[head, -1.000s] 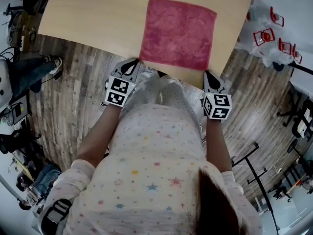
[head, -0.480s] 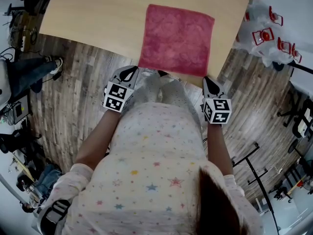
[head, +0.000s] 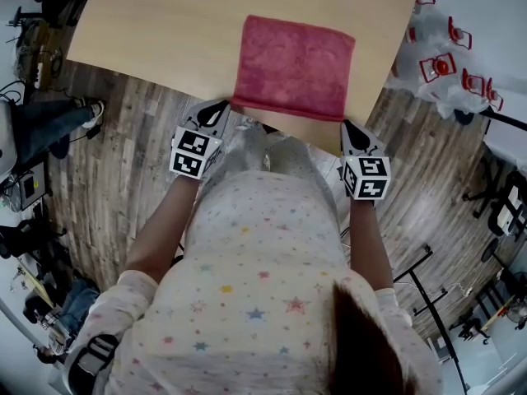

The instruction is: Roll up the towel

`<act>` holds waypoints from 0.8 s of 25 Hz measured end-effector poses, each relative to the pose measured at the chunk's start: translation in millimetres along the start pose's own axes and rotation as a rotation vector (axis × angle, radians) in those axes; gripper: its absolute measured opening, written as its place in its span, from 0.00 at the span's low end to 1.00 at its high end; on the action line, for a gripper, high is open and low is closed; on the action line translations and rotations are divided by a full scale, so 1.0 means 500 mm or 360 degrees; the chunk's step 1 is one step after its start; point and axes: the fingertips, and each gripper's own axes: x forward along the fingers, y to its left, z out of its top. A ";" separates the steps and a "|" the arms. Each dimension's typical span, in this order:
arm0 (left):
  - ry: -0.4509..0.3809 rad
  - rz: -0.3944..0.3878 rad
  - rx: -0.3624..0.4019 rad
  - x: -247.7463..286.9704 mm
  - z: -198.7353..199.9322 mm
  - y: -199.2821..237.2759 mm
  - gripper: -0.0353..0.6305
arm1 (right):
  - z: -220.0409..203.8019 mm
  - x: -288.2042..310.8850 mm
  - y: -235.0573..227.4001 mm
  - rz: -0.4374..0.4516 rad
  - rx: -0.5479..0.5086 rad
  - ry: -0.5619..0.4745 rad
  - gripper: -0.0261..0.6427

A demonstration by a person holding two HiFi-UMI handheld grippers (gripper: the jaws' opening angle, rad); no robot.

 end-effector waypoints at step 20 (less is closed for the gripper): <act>0.0100 0.0163 -0.0139 0.067 0.016 0.063 0.12 | 0.027 0.073 -0.058 -0.0052 -0.0072 0.0098 0.09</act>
